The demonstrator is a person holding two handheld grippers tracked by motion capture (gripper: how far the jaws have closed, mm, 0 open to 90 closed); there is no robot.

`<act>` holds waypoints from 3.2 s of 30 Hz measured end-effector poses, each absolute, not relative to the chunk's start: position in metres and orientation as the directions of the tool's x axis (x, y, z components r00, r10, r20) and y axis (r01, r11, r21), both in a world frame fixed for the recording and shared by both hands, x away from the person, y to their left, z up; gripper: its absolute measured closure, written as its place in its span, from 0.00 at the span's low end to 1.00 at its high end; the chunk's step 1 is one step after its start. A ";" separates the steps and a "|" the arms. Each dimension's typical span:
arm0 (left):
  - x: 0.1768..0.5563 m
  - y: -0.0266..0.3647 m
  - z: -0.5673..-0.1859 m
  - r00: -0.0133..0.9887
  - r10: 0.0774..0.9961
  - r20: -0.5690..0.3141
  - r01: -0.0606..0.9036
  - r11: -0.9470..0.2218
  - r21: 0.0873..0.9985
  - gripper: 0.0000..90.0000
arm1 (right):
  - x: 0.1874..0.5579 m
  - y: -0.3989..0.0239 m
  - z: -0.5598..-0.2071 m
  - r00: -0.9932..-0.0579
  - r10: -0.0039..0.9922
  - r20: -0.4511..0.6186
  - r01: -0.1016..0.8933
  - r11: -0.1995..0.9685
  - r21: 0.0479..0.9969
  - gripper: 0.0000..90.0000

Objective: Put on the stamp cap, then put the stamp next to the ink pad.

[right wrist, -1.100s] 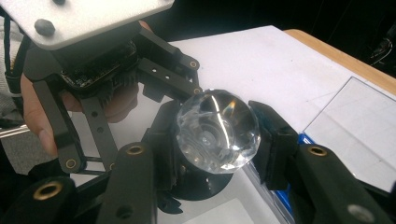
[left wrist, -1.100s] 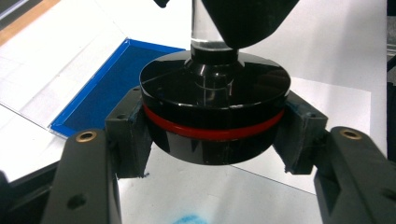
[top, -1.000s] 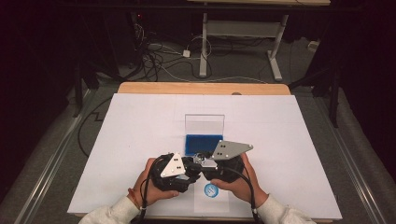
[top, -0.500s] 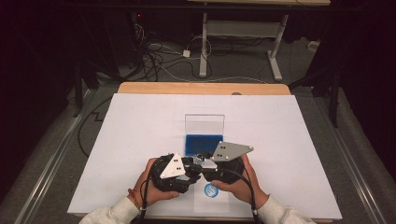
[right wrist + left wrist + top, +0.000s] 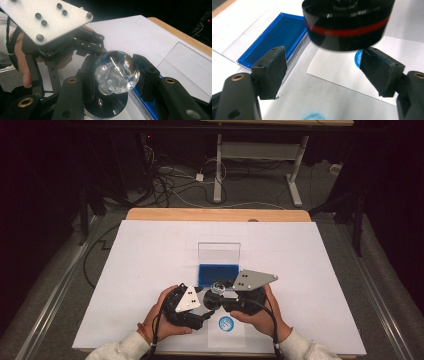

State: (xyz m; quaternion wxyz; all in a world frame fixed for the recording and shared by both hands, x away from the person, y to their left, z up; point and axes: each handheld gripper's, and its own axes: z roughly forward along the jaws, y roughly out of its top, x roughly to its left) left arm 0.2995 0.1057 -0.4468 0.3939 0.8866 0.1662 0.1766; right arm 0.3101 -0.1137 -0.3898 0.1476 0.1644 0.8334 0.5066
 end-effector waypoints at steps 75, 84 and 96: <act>0.283 0.216 -0.470 0.724 0.667 0.174 0.324 -0.552 0.769 0.18 | 0.346 -0.189 -0.353 -0.759 0.633 -0.155 0.169 0.421 0.891 0.64; 0.284 0.210 -0.470 0.734 0.652 0.190 0.314 -0.574 0.757 0.18 | 0.360 -0.194 -0.354 -0.719 0.674 -0.167 0.206 0.436 0.876 0.64; 0.287 0.209 -0.472 0.737 0.651 0.181 0.325 -0.576 0.750 0.18 | 0.379 -0.202 -0.382 -0.688 0.712 -0.141 0.277 0.437 0.856 0.64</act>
